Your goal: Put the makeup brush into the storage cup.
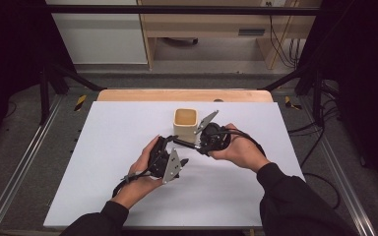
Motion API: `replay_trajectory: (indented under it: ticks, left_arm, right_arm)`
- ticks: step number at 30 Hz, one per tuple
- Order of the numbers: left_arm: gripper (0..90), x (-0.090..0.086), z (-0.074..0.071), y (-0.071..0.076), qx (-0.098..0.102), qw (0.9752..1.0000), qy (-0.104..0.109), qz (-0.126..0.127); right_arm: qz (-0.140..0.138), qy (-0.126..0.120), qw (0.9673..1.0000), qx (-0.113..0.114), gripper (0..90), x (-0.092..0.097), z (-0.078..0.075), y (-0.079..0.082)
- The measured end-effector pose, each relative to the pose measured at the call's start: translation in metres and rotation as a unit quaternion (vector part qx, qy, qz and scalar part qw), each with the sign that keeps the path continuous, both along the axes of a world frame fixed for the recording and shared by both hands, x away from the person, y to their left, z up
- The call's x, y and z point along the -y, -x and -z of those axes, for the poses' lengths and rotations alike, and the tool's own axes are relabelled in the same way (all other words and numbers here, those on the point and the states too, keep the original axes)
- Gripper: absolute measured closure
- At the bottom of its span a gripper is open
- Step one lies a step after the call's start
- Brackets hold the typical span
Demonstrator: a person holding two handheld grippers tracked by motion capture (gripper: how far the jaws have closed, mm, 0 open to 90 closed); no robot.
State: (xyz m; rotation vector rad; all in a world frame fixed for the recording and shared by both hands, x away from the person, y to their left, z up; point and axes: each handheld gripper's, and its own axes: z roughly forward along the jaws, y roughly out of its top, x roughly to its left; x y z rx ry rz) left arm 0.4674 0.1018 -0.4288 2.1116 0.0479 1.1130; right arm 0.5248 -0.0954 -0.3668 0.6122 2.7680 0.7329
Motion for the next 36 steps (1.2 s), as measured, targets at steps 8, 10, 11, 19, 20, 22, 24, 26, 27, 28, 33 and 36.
replay_trajectory:
  ticks: [8,10,11,19,20,22,24,26,27,28,33,36]
  left_arm:
    - [26.2,0.000,0.003,-0.001,0.013,0.9998,-0.016,0.002]
    - [27.9,0.001,0.003,-0.001,0.017,0.9996,-0.021,0.003]
    - [29.3,0.001,0.004,0.000,0.021,0.9995,-0.025,0.001]
    - [39.7,0.005,0.005,0.000,0.038,0.9983,-0.044,0.010]
    - [40.4,0.005,0.005,0.000,0.039,0.9982,-0.045,0.010]
    - [41.8,0.006,0.006,0.000,0.041,0.9981,-0.045,0.012]
    - [42.7,0.006,0.006,0.000,0.044,0.9973,-0.058,0.011]
    - [44.0,0.007,0.006,0.000,0.047,0.9968,-0.063,0.012]
    - [45.0,0.009,0.011,0.000,0.042,0.9982,-0.040,0.017]
    - [45.9,0.008,0.009,0.000,0.050,0.9962,-0.070,0.012]
    - [49.6,0.009,0.010,0.000,0.052,0.9960,-0.071,0.013]
    - [52.1,0.010,0.011,0.000,0.058,0.9950,-0.080,0.017]
  right_arm:
    - [-0.004,0.002,1.0000,-0.004,71.1,-0.006,0.001,0.001]
    - [-0.004,0.002,1.0000,-0.007,71.1,-0.007,0.000,0.001]
    - [-0.008,0.001,1.0000,-0.004,71.1,-0.007,0.001,0.000]
    - [-0.009,0.000,0.9999,-0.013,71.1,-0.011,0.000,0.002]
    - [-0.012,0.000,0.9998,-0.013,71.1,-0.011,0.000,0.002]
    - [-0.012,-0.002,0.9998,-0.013,71.1,-0.012,0.000,0.001]
    - [-0.012,-0.004,0.9998,-0.013,71.1,-0.012,0.000,0.001]
    - [-0.012,-0.004,0.9998,-0.014,71.1,-0.012,0.000,0.001]
    - [-0.012,-0.004,0.9998,-0.015,71.0,-0.012,0.000,0.001]
    - [-0.012,-0.003,0.9998,-0.016,71.1,-0.013,0.000,0.001]
    - [-0.011,-0.002,0.9997,-0.021,71.1,-0.014,0.001,0.002]
    - [-0.014,-0.002,0.9997,-0.022,71.0,-0.016,0.002,0.002]
